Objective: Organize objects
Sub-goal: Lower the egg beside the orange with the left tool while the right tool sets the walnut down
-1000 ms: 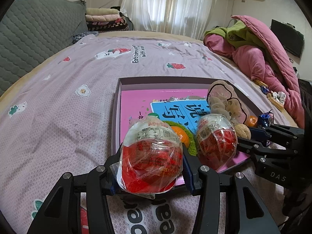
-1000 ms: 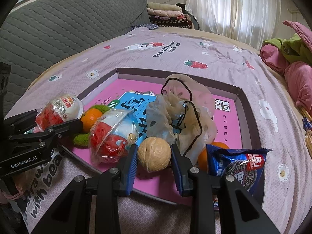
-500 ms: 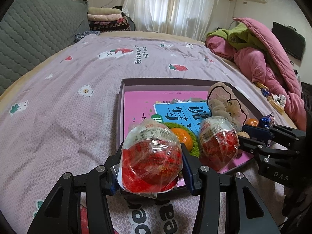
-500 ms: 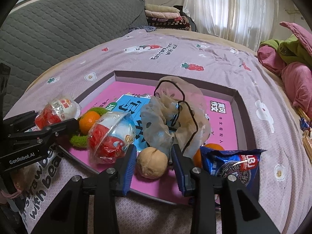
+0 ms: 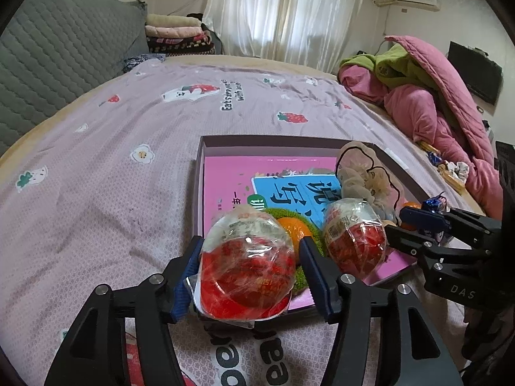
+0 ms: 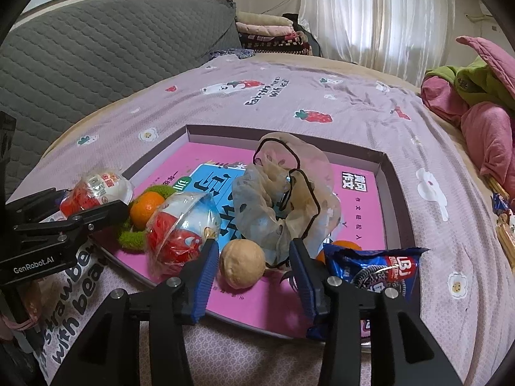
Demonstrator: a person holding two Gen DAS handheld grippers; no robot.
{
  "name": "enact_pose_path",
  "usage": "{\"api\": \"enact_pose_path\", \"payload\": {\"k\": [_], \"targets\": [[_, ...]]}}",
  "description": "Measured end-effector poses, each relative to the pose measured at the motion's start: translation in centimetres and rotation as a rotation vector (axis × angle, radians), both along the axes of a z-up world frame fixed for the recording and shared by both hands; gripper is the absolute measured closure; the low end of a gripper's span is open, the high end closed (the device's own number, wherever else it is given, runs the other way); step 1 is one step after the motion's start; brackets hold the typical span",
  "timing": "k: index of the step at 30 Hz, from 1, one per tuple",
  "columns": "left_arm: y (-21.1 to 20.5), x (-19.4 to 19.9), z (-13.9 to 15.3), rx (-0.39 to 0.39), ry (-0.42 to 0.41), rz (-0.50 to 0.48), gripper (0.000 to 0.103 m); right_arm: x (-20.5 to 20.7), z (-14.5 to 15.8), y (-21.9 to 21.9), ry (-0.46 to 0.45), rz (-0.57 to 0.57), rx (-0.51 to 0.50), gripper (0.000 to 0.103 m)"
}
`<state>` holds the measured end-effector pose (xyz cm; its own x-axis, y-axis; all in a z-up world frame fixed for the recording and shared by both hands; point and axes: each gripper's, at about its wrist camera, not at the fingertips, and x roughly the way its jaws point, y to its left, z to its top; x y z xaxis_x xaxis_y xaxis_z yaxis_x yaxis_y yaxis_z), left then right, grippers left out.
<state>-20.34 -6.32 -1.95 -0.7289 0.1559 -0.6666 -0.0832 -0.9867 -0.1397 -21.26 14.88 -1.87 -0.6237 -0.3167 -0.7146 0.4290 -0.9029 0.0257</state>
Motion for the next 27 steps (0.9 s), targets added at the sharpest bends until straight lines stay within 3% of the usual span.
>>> {"api": "enact_pose_path", "payload": {"k": [27], "targets": [[0.6, 1.7, 2.6, -0.011, 0.043, 0.027, 0.029, 0.4, 2.7, 1.7, 0.062, -0.032, -0.072, 0.039]]}}
